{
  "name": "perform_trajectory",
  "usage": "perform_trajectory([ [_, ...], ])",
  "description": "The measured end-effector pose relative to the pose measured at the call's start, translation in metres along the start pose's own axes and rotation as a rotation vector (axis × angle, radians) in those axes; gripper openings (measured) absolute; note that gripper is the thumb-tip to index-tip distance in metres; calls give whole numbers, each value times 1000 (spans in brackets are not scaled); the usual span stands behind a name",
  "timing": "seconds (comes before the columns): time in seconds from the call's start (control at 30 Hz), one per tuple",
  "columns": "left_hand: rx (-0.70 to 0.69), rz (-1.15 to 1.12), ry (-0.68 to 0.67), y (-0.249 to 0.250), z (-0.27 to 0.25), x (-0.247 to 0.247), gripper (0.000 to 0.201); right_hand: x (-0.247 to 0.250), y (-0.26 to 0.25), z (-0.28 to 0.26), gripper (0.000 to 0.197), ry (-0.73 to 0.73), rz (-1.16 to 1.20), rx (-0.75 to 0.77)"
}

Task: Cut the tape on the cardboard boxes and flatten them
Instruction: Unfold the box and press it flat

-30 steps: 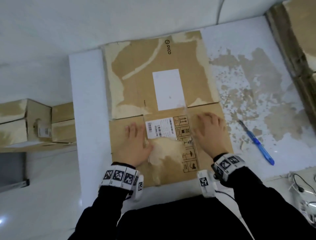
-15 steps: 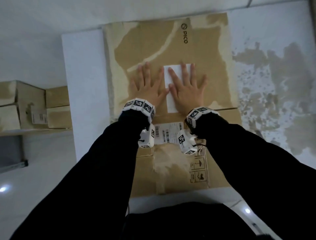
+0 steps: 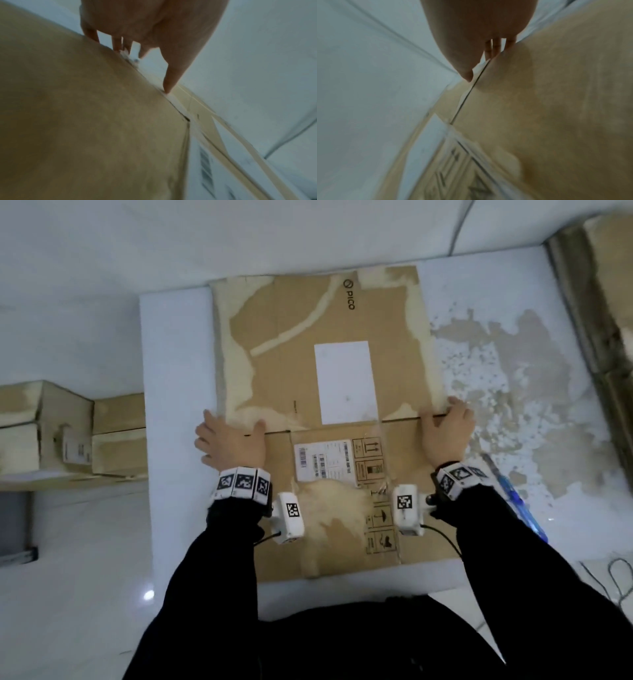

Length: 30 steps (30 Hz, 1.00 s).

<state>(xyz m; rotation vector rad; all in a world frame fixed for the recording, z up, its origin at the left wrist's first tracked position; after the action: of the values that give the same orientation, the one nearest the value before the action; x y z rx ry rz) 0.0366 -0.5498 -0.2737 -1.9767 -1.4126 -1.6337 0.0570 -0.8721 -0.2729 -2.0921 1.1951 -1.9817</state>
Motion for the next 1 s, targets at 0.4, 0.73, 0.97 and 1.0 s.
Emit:
perform_trajectory([
  [0.4, -214, -265, 66, 22, -33, 53, 51, 59, -3, 1, 21, -192, 232, 103],
  [0.73, -482, -584, 129, 199, -197, 4, 42, 262, 125, 109, 28, 62, 380, 216],
  [0.97, -465, -689, -107, 345, -317, -138, 33, 390, 260, 241, 42, 239, 353, 77],
  [1.0, -440, -689, -154, 363, -330, -159, 36, 404, 274, 259, 41, 243, 285, 43],
])
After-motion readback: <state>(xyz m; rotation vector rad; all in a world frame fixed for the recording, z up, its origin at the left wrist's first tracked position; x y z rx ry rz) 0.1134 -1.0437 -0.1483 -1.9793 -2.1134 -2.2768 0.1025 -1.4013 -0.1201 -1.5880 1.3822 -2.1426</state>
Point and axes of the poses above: each hand's wrist, its own z-axis towards the middle knuckle, its own x-axis out of the back of the hand, y = z × x, the point moved 2 cm from there along z, towards the middle knuckle, and after that the axes turned 1 degree about -y, right-handed, at the moved point
